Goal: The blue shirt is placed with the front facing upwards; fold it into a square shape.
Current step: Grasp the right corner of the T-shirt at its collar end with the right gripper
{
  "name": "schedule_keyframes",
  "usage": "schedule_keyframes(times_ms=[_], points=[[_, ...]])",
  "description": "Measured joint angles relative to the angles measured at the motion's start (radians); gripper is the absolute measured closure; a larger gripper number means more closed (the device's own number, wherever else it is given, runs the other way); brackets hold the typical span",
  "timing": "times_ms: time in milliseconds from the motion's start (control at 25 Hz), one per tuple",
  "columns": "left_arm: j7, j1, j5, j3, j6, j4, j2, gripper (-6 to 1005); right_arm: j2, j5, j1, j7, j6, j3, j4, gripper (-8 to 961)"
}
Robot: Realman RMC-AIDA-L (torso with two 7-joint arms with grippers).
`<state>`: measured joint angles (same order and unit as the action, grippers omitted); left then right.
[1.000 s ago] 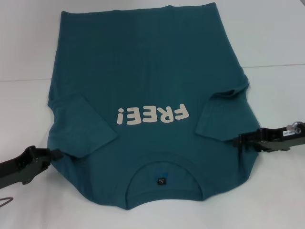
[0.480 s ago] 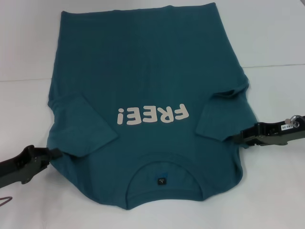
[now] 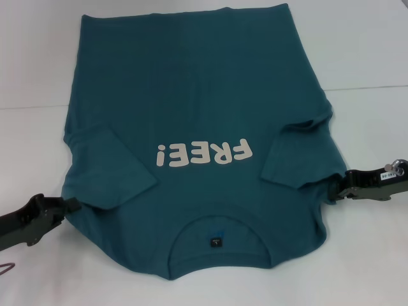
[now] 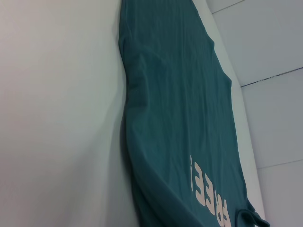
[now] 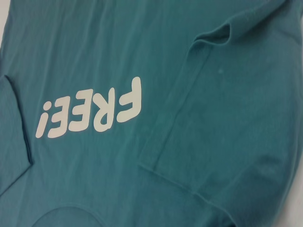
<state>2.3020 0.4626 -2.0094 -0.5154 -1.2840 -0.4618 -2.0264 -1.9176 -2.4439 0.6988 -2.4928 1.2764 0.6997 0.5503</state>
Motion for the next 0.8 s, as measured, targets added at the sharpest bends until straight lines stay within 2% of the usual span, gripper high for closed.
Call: schedule_keyframes(times_ms=[240,440,560,760,800], points=[[-0.004,-0.003,0.0,0.0,0.0,0.003,0.0,950,0.0,0.0,0.001,-0.008,0.004,0.0,0.0,922],[-0.005,-0.004,0.0,0.0,0.0,0.003,0.0,950,0.001,0.0,-0.001,-0.014,0.003,0.0,0.0,932],[-0.006,-0.004,0.0,0.0,0.0,0.003,0.0,950,0.002,-0.005,-0.001,-0.008,0.008,0.0,0.0,870],[-0.007,-0.004,0.0,0.0,0.0,0.003,-0.002,950,0.0,-0.034,-0.002,-0.012,-0.005,0.0,-0.005,658],[-0.007,-0.004,0.0,0.0,0.0,0.003,-0.003,950,-0.001,-0.035,-0.002,-0.013,-0.008,0.0,-0.006,640]])
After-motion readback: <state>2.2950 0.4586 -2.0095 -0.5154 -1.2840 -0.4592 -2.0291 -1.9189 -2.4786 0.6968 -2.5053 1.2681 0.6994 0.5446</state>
